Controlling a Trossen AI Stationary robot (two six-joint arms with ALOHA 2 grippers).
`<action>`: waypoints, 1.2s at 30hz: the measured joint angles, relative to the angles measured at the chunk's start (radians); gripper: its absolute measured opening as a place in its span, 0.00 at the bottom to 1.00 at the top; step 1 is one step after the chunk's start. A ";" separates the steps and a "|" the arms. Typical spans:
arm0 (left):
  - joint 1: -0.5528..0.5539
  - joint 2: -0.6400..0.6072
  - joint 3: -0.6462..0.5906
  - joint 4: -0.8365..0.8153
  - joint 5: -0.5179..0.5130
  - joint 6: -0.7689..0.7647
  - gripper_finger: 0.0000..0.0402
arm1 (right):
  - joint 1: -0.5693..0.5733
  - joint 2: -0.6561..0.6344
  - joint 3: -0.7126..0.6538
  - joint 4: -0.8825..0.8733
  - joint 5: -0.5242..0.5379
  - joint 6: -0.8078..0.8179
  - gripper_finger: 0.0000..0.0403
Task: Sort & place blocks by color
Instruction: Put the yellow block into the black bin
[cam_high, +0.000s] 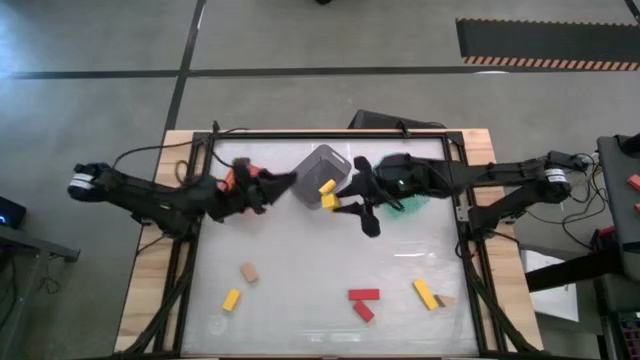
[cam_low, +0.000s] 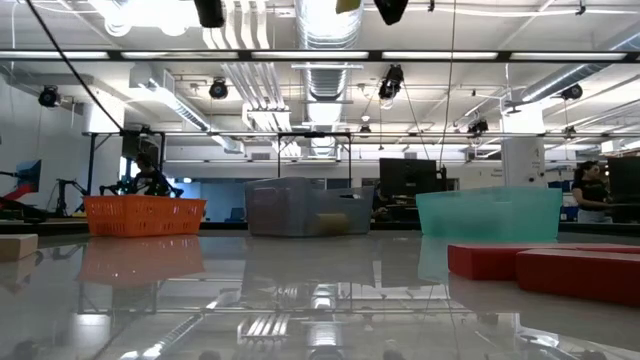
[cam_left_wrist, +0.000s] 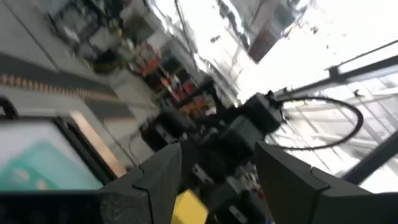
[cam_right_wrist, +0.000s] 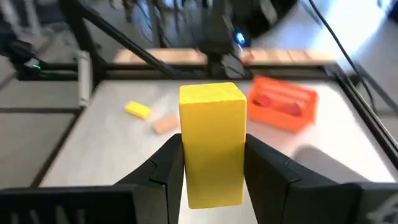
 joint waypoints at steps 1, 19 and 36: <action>0.017 -0.031 -0.016 -0.004 0.001 0.013 0.46 | -0.016 0.020 0.036 -0.040 0.000 0.011 0.31; 0.167 -0.386 -0.243 -0.016 -0.033 0.093 0.47 | -0.268 0.665 0.892 -0.864 -0.001 0.262 0.31; 0.167 -0.472 -0.332 -0.016 -0.040 0.093 0.47 | -0.409 0.991 1.068 -0.980 0.019 0.341 0.31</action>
